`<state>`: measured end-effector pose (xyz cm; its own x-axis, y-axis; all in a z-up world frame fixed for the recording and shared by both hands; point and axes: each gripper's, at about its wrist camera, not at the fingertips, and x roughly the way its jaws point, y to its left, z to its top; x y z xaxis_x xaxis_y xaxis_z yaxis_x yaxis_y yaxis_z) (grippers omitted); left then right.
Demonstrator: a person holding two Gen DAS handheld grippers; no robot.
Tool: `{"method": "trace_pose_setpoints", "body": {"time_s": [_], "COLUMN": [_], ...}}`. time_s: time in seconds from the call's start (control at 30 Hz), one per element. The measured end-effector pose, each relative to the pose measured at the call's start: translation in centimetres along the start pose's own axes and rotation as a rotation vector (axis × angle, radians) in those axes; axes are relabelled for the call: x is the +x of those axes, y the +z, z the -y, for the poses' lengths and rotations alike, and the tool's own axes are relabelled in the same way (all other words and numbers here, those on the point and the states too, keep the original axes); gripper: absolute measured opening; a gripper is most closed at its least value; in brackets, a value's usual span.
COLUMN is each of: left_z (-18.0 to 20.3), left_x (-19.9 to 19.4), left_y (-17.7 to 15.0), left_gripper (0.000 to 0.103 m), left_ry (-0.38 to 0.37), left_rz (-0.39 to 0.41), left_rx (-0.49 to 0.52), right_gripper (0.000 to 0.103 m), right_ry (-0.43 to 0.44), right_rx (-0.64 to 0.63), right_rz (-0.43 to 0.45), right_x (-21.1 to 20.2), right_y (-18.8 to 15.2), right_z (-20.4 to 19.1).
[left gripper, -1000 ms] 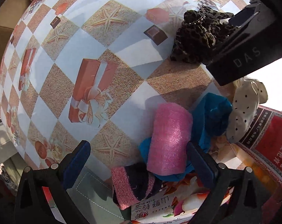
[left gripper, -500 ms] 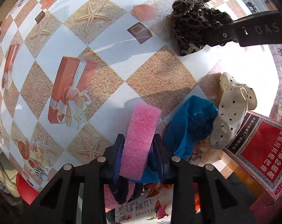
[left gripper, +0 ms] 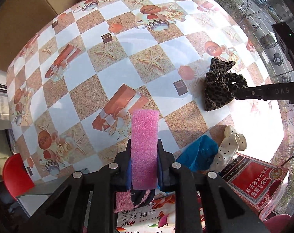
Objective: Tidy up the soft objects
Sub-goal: 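Carry the pink sponge and leopard-print scrunchie over the white box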
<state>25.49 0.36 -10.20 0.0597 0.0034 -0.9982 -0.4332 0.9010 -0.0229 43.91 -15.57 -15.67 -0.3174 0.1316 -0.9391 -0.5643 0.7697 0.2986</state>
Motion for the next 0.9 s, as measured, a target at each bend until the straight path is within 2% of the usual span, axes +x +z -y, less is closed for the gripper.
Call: {"method": "trace_pose_setpoints", "body": {"time_s": [0.03,0.07,0.1,0.17,0.33,0.4,0.43,0.47,0.5,0.57,0.7,0.9], "left_z": [0.0,-0.3,-0.6,-1.2,-1.0,-0.9,-0.9,-1.0,-0.9,-0.8,-0.3,1.4], "left_x": [-0.3,-0.6,-0.8,-0.8,-1.1,-1.4,-1.7,-1.8,-2.0,-2.5,-3.3,-4.6], "left_y": [-0.2,-0.6,-0.8,-1.8,-2.8,-3.3,-3.6,-3.9,-4.1,-4.7,-5.7,-7.5], "left_gripper": [0.022,0.022,0.022,0.022,0.022,0.022,0.022,0.022,0.022,0.022,0.022,0.022], "left_ry": [0.005,0.006,0.006,0.011,0.031,0.040,0.043,0.042,0.041,0.043,0.051,0.065], "left_rz": [0.005,0.008,0.012,0.023,0.022,0.022,0.024,0.026,0.027,0.036,0.050,0.081], "left_rx": [-0.012,-0.021,-0.028,-0.042,-0.081,-0.091,-0.096,-0.103,-0.110,-0.118,-0.118,-0.056], "right_gripper": [0.068,0.099,0.103,0.103,0.103,0.069,0.059,0.040,0.027,0.027,0.027,0.027], "right_ry": [-0.014,-0.034,-0.047,-0.084,-0.217,-0.256,-0.290,-0.294,-0.268,-0.194,-0.101,-0.043], "right_rx": [-0.009,-0.026,-0.050,-0.117,-0.257,-0.267,-0.281,-0.289,-0.283,-0.229,-0.134,-0.055], "right_rz": [0.010,0.028,0.052,0.069,0.008,-0.004,0.022,0.028,0.026,0.027,0.080,0.171], "right_x": [-0.2,-0.9,-0.8,0.2,4.3,5.1,5.0,4.9,4.7,3.9,1.1,-4.0], "right_y": [0.2,0.8,1.1,1.7,2.5,2.4,2.2,2.1,2.0,1.9,1.1,-2.1], "right_z": [-0.4,-0.8,-1.3,-2.9,-5.6,-5.9,-6.3,-6.5,-6.5,-5.8,-4.2,-2.4]}}
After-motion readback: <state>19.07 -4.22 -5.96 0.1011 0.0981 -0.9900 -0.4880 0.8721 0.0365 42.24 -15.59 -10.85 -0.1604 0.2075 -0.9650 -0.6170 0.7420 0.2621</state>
